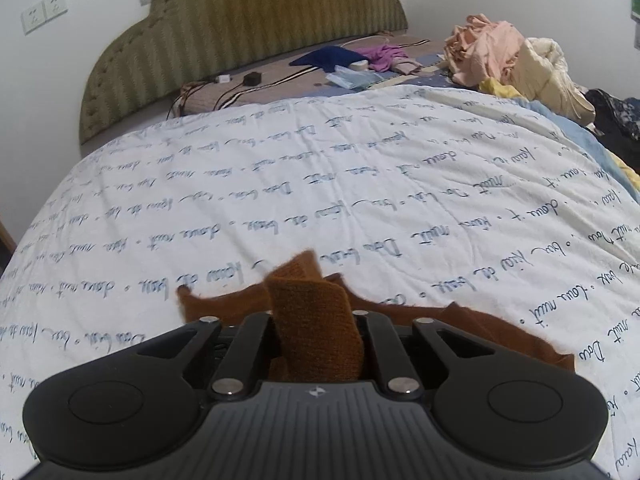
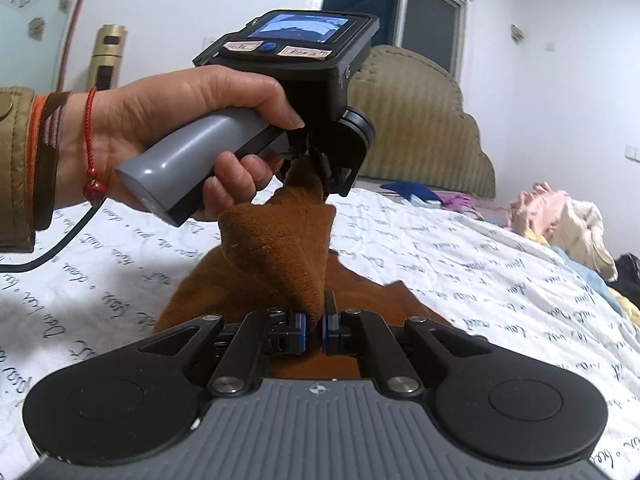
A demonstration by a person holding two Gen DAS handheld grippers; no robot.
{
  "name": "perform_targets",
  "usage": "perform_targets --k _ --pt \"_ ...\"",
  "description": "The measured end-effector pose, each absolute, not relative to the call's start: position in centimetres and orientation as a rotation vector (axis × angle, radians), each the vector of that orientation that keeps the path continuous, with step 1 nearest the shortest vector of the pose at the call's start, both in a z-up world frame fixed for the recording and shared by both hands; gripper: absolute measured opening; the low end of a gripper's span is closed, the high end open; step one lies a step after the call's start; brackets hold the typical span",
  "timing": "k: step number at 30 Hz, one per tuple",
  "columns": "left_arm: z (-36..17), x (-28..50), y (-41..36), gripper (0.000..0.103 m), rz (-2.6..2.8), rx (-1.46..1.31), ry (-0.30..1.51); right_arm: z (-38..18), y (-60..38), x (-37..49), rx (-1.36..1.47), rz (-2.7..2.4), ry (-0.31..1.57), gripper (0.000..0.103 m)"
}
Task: Fold small clothes
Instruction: 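Lift the gripped sweater edge upward with both tools, then carry the sweater edge over the body and open both tools to release it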
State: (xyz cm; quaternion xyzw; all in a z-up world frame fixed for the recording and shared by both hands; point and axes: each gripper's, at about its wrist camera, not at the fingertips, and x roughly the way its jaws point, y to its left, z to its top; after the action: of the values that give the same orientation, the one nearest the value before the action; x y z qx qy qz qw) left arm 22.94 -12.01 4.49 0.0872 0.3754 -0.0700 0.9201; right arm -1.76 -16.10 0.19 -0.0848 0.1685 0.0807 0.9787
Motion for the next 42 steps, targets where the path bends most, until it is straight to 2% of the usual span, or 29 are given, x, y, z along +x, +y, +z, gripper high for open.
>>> perform_targets --k 26,29,31,32,34,35,36,39,42 --pt "-0.1 22.3 -23.3 0.008 -0.297 0.339 0.833 -2.0 -23.4 -2.3 0.02 0.037 0.427 0.007" --pt "-0.3 21.9 -23.7 0.012 -0.336 0.353 0.846 -2.0 -23.9 -2.5 0.045 0.037 0.439 0.007" --pt "-0.1 21.8 -23.6 0.019 -0.359 0.343 0.856 -2.0 -24.4 -2.7 0.071 0.043 0.449 0.007" --pt "0.2 21.8 -23.4 0.029 -0.372 0.334 0.858 -2.0 -24.7 -2.8 0.091 0.048 0.455 0.007" --pt "0.9 21.6 -23.3 0.054 -0.401 0.311 0.849 -2.2 -25.3 -2.7 0.134 0.06 0.473 0.007" --pt "1.4 21.4 -23.2 0.076 -0.411 0.296 0.834 -2.3 -25.5 -2.5 0.154 0.073 0.488 0.007" --pt "1.9 21.1 -23.0 0.085 -0.418 0.284 0.807 -2.4 -25.6 -2.5 0.18 0.085 0.5 0.007" --pt "3.8 20.1 -22.7 0.085 -0.425 0.28 0.733 -2.8 -27.0 -1.7 0.288 0.123 0.53 0.016" --pt "5.2 19.0 -21.5 0.085 -0.411 0.286 0.695 -2.9 -28.0 -1.1 0.365 0.156 0.55 0.031"
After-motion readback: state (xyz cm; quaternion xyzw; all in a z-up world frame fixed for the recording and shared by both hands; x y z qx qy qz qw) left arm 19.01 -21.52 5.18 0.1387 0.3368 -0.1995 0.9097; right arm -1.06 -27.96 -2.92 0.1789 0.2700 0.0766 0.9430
